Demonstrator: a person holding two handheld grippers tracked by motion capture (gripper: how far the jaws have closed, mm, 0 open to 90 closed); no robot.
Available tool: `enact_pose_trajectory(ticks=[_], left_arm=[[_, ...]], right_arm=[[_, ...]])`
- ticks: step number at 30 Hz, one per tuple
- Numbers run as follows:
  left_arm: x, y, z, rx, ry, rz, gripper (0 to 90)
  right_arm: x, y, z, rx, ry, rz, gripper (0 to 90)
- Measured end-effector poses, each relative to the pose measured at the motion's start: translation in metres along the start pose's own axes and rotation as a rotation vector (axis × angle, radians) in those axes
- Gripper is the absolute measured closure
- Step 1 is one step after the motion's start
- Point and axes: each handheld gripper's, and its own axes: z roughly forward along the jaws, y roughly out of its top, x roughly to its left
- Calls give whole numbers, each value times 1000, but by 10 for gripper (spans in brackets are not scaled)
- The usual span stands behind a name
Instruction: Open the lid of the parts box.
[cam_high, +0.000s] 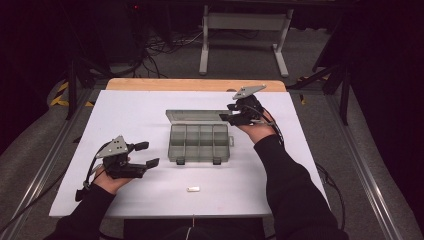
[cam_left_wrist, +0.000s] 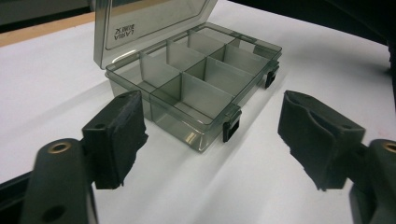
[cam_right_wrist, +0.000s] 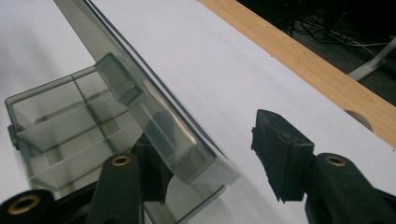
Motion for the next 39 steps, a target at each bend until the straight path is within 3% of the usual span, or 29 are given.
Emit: enact_pose_trajectory(ticks=[3,10,20,26,31,39], left_arm=[[0,-1,0,-5,17,13,189],[1,-1,-3,-42,9,3,128],[1,-1,-3,-45,1,6,105],[-1,0,-5,-74,-3,20,101],[0,0,-6,-72,-7,21,100],[0,0,-6,-78,-9,16,100]], right_arm=[[-4,1,4,-1,-5,9,508],[-13,-1,11,-10,-13,37,544],[-22,-6,23,-9,-29,47,576],[-26,-8,34,-16,-44,51,600],[-28,-9,40,-25,-41,64,600],[-32,-14,51,-12,-41,93,528]])
